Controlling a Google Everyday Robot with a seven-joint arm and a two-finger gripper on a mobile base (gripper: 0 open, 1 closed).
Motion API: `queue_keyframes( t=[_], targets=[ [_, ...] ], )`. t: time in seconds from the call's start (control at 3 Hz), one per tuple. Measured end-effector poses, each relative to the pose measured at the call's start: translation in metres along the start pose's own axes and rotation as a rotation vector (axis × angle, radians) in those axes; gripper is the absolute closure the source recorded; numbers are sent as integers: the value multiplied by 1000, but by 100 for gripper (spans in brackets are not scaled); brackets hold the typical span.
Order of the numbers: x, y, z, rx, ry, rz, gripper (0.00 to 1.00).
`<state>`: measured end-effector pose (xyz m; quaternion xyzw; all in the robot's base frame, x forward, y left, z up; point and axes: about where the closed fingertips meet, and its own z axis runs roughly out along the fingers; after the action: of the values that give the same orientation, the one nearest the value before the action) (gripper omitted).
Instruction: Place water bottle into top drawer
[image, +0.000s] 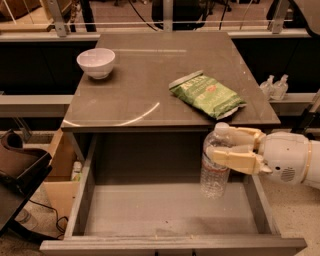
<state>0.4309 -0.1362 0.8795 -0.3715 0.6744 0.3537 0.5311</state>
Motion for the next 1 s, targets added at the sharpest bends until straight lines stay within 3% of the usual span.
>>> queue_keyframes(
  t=[0.33, 0.67, 1.0],
  targets=[
    [18, 8, 2, -51, -16, 24, 100],
    [18, 8, 2, -51, -16, 24, 100],
    [36, 7, 11, -72, -31, 28, 100]
  ],
)
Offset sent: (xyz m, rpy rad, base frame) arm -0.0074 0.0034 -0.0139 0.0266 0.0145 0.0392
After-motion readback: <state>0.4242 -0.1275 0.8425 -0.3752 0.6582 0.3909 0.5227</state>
